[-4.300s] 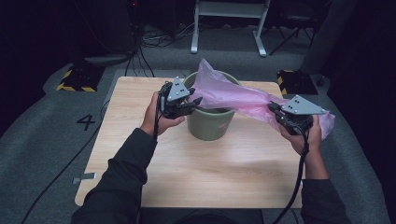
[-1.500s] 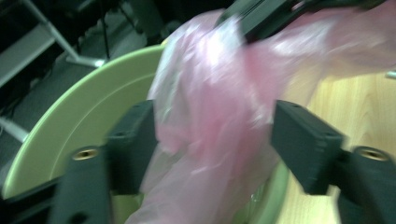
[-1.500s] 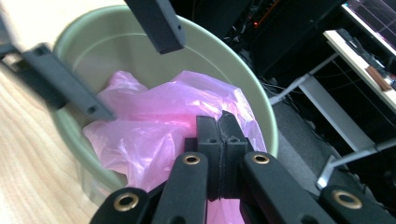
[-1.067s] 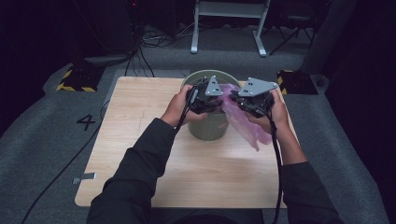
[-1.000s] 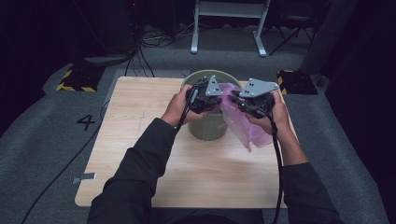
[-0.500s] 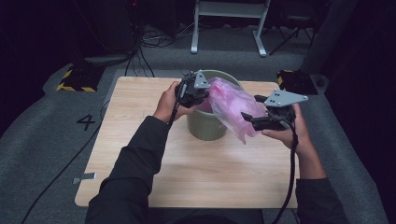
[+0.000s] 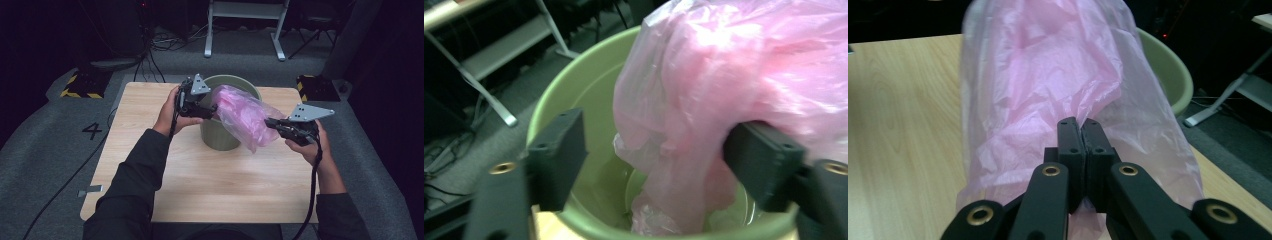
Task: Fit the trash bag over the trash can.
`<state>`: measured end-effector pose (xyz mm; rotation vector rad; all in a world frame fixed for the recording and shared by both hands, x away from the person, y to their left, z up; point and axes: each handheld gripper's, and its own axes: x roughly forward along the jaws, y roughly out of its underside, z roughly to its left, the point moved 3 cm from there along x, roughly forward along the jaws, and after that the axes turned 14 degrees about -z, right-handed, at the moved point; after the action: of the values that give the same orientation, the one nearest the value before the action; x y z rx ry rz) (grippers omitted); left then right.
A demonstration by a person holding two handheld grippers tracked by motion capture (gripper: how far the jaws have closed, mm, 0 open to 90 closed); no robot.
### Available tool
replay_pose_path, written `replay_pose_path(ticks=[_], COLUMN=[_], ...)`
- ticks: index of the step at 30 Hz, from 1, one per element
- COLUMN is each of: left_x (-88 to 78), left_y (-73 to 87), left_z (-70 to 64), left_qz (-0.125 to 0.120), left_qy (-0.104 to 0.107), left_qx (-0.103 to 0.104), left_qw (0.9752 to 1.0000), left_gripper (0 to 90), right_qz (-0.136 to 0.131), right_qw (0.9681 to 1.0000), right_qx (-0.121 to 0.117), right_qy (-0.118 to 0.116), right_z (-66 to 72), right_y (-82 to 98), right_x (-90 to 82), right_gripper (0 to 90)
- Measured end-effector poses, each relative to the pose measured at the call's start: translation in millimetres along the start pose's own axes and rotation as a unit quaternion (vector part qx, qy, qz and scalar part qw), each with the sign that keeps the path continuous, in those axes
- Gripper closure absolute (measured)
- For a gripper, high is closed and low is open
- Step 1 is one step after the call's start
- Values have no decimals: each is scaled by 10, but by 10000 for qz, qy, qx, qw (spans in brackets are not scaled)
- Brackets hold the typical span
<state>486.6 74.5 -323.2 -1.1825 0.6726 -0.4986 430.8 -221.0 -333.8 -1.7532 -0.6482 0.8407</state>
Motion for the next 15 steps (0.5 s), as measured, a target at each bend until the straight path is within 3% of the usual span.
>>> replay_pose_path(ticks=[1, 4, 5, 8, 11, 12, 15], left_x=[0, -163, -194, -250, -301, -335, -347], left_y=[0, -54, -62, -42, -12, -13, -33], left_z=[0, -37, -57, -107, -107, -108, -159], left_qz=[0, -308, -291, -230, -292, -413, -486], left_qy=[0, -164, -187, -32, -21, 34, 89], left_qx=[0, -6, 59, 52, -54, -225, -226], left_qw=[10000, 9994, 9994, 9997, 9996, 9989, 9985], left_gripper=[195, 165, 165, 158, 157, 157, 157], right_qz=[0, -75, -75, -34, 53, 53, 72], right_qw=[10000, 9997, 9997, 9993, 9987, 9985, 9983], right_qx=[0, 27, 27, 76, 30, 80, 108], right_qy=[0, 216, 216, 377, 503, 531, 573], right_z=[0, -26, -26, -55, -84, -99, -102], right_y=[0, -68, -68, -106, -116, -123, -156], right_x=[0, 20, 20, 30, 27, 22, 47], right_gripper=[892, 893, 893, 894, 894, 894, 894])
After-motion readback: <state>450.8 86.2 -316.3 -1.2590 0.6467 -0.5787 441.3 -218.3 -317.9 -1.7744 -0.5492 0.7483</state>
